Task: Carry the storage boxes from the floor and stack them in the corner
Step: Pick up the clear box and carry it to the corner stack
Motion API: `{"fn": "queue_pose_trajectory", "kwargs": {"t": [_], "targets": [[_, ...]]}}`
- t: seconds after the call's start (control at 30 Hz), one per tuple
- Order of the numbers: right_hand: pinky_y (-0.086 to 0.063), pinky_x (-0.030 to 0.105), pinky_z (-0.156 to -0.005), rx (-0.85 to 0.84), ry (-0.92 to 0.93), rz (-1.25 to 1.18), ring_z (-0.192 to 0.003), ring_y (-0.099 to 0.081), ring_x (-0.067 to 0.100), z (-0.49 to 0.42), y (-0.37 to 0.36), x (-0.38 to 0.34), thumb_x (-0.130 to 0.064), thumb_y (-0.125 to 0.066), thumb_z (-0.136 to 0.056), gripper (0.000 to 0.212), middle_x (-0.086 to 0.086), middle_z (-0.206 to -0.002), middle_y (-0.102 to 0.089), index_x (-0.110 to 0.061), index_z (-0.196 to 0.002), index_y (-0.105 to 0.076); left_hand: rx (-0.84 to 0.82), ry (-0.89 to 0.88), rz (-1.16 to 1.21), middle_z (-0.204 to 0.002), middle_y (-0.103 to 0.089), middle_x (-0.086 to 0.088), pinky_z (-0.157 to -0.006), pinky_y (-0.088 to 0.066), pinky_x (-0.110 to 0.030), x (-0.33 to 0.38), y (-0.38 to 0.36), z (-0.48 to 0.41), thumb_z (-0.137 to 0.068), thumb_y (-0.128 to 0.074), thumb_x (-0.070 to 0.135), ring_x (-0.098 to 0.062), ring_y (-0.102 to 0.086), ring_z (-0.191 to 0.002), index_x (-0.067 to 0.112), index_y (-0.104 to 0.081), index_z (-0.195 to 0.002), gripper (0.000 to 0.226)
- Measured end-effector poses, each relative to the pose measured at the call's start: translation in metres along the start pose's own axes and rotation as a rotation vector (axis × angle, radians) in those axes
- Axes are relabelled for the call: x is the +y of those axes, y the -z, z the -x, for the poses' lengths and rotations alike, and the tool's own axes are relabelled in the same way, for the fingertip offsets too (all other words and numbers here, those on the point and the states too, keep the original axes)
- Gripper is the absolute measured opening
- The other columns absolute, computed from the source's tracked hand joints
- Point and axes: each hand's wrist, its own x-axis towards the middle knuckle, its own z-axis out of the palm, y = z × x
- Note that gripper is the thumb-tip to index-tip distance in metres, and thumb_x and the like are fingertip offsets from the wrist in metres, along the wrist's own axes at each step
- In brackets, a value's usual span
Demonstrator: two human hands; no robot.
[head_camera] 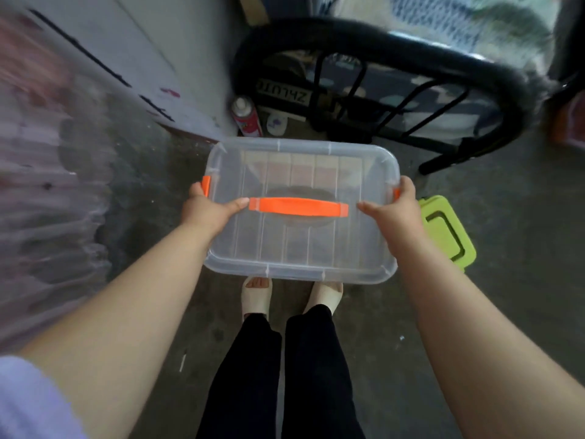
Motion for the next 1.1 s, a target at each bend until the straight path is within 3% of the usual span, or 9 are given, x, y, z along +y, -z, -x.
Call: {"fn": "queue_pose_trajectory", "kwargs": {"t": [0.33, 0.43, 0.53, 0.6, 0.73, 0.87, 1.0, 1.1], "targets": [[-0.044, 0.030, -0.061, 0.128, 0.062, -0.109, -0.089, -0.060, 0.019, 0.122, 0.124, -0.080, -0.024, -0.079, -0.066, 0.049, -0.004, -0.100, -0.060, -0.026, -0.105, -0.050, 0.007, -0.247, -0.121, -0.130, -0.055, -0.014, -0.095, -0.048, -0.050, 0.089, 0.092, 0.127, -0.057, -0.075, 0.065, -0.035, -0.056, -0.115, 0.018, -0.038, -0.135, 0.098], [-0.051, 0.038, -0.076, 0.195, 0.081, -0.136, -0.094, -0.059, 0.020, 0.160, 0.159, -0.100, -0.024, -0.080, -0.066, 0.051, -0.006, -0.101, -0.059, -0.023, -0.108, -0.050, 0.009, -0.356, -0.135, -0.132, -0.054, -0.017, -0.097, -0.047, -0.049, 0.118, 0.116, 0.160, -0.062, -0.076, 0.060, -0.037, -0.054, -0.118, 0.015, -0.037, -0.136, 0.096], [-0.049, 0.040, -0.088, 0.266, 0.094, -0.209, -0.100, -0.056, 0.019, 0.192, 0.191, -0.112, -0.023, -0.079, -0.069, 0.061, -0.004, -0.112, -0.055, -0.022, -0.121, -0.047, 0.001, -0.453, -0.175, -0.133, -0.051, -0.018, -0.097, -0.046, -0.050, 0.151, 0.134, 0.190, -0.064, -0.075, 0.059, -0.038, -0.051, -0.120, 0.012, -0.034, -0.139, 0.097], [-0.048, 0.037, -0.085, 0.313, 0.107, -0.291, -0.097, -0.056, 0.018, 0.212, 0.211, -0.119, -0.020, -0.077, -0.071, 0.055, -0.003, -0.111, -0.056, -0.025, -0.117, -0.047, -0.012, -0.514, -0.227, -0.135, -0.050, -0.018, -0.097, -0.045, -0.049, 0.173, 0.142, 0.207, -0.065, -0.074, 0.061, -0.039, -0.050, -0.122, 0.012, -0.033, -0.141, 0.099], [-0.046, 0.037, -0.083, 0.430, 0.110, -0.413, -0.098, -0.053, 0.018, 0.256, 0.252, -0.118, -0.021, -0.073, -0.075, 0.068, -0.003, -0.110, -0.051, -0.019, -0.135, -0.041, -0.071, -0.688, -0.259, -0.137, -0.048, -0.021, -0.100, -0.043, -0.044, 0.217, 0.150, 0.248, -0.067, -0.075, 0.057, -0.039, -0.048, -0.124, 0.010, -0.032, -0.143, 0.099], [-0.045, 0.029, -0.068, 0.514, 0.105, -0.497, -0.085, -0.056, 0.011, 0.296, 0.294, -0.102, -0.020, -0.072, -0.076, 0.049, -0.007, -0.096, -0.056, -0.022, -0.119, -0.048, -0.150, -0.858, -0.279, -0.137, -0.048, -0.020, -0.101, -0.042, -0.043, 0.252, 0.141, 0.287, -0.068, -0.076, 0.053, -0.038, -0.047, -0.125, 0.012, -0.032, -0.144, 0.097], [-0.046, 0.035, -0.075, 0.600, 0.079, -0.554, -0.088, -0.058, 0.017, 0.330, 0.330, -0.077, -0.020, -0.072, -0.077, 0.045, -0.007, -0.092, -0.057, -0.022, -0.115, -0.048, -0.239, -0.967, -0.330, -0.141, -0.048, -0.013, -0.103, -0.042, -0.045, 0.278, 0.118, 0.328, -0.067, -0.076, 0.054, -0.034, -0.048, -0.126, 0.015, -0.030, -0.146, 0.100], [-0.052, 0.043, -0.081, 0.668, 0.039, -0.612, -0.092, -0.062, 0.023, 0.355, 0.361, -0.045, -0.021, -0.071, -0.076, 0.039, 0.005, -0.101, -0.062, -0.017, -0.108, -0.049, -0.297, -1.063, -0.376, -0.141, -0.049, -0.012, -0.106, -0.039, -0.044, 0.294, 0.088, 0.371, -0.068, -0.077, 0.051, -0.033, -0.047, -0.128, 0.013, -0.032, -0.146, 0.097]]}}
